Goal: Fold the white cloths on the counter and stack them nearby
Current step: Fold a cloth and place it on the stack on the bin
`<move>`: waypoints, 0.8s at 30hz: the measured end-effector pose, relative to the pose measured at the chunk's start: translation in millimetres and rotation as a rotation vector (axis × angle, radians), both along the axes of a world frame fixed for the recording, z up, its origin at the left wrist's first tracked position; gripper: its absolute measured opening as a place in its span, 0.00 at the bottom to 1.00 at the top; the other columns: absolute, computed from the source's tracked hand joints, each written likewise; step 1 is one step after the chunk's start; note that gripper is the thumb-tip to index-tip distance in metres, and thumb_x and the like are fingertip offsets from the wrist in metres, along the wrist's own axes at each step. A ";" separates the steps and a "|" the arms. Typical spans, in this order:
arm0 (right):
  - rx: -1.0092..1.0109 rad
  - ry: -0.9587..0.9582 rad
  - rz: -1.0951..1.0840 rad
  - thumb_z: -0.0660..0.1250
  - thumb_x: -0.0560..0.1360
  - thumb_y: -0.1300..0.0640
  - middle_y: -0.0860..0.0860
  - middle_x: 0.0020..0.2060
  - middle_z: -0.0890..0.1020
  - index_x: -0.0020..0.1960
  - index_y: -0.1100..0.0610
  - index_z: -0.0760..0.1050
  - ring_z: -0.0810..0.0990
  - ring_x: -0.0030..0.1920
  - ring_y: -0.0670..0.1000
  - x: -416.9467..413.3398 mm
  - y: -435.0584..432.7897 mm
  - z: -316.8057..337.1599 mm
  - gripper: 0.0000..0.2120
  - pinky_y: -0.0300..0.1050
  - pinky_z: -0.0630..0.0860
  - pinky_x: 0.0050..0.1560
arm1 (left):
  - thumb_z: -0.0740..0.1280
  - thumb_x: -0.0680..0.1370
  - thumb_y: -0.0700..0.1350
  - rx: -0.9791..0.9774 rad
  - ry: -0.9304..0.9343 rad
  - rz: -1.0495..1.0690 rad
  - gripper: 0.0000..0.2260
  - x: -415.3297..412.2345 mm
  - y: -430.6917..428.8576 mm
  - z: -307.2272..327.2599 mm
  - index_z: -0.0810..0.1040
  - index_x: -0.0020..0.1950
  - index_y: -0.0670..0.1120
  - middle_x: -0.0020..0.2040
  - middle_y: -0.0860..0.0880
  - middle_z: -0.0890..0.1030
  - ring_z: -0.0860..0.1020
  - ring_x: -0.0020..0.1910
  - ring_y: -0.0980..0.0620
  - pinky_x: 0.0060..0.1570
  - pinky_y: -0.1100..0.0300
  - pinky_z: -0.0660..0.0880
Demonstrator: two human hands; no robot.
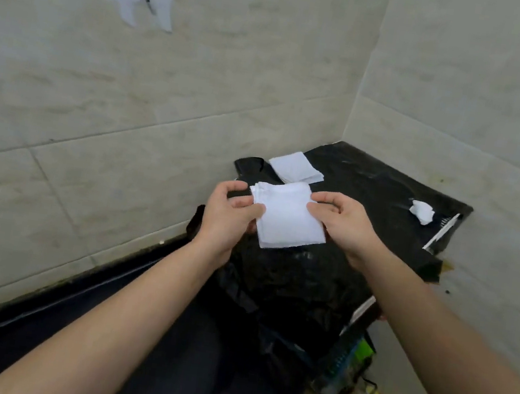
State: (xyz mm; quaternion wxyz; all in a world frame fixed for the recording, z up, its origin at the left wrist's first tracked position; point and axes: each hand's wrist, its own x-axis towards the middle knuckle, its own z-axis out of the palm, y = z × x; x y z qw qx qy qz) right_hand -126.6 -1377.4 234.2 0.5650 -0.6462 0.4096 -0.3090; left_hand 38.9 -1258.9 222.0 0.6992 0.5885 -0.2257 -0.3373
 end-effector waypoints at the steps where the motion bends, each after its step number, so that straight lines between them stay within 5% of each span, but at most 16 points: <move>1: 0.002 0.013 0.029 0.72 0.76 0.58 0.48 0.48 0.85 0.51 0.50 0.81 0.83 0.47 0.43 3.3 -23.7 -4.8 0.06 0.36 0.77 0.46 | 0.72 0.71 0.32 0.022 0.034 0.040 0.18 -1.1 -19.8 -4.6 0.73 0.55 0.48 0.48 0.46 0.84 0.84 0.37 0.52 0.34 0.58 0.79; 7: -0.006 0.110 0.215 0.69 0.77 0.60 0.47 0.57 0.82 0.59 0.50 0.82 0.79 0.58 0.45 32.4 -169.8 -15.7 0.13 0.44 0.75 0.63 | 0.71 0.72 0.32 0.144 0.094 0.236 0.11 4.3 -141.2 -12.5 0.77 0.50 0.44 0.44 0.46 0.83 0.83 0.40 0.48 0.38 0.56 0.81; 13: -0.122 0.150 0.320 0.68 0.77 0.63 0.46 0.50 0.81 0.59 0.51 0.82 0.79 0.48 0.38 77.2 -255.6 -32.9 0.14 0.24 0.71 0.43 | 0.69 0.74 0.30 0.229 0.050 0.330 0.09 27.4 -220.7 -20.8 0.80 0.48 0.43 0.49 0.43 0.81 0.80 0.46 0.46 0.54 0.50 0.80; 18: -0.213 0.182 0.350 0.67 0.77 0.63 0.52 0.55 0.84 0.60 0.54 0.83 0.80 0.54 0.46 107.5 -303.6 -53.0 0.13 0.37 0.73 0.59 | 0.70 0.73 0.31 0.274 -0.016 0.409 0.11 48.0 -264.4 -36.0 0.81 0.53 0.42 0.44 0.49 0.80 0.79 0.38 0.54 0.35 0.69 0.77; 24: -0.531 0.386 0.425 0.66 0.79 0.58 0.51 0.57 0.82 0.62 0.54 0.82 0.81 0.51 0.51 112.7 -315.1 -86.4 0.13 0.41 0.74 0.58 | 0.69 0.74 0.35 0.496 -0.259 0.415 0.11 52.9 -276.6 -65.4 0.81 0.55 0.45 0.49 0.48 0.82 0.80 0.47 0.51 0.51 0.61 0.76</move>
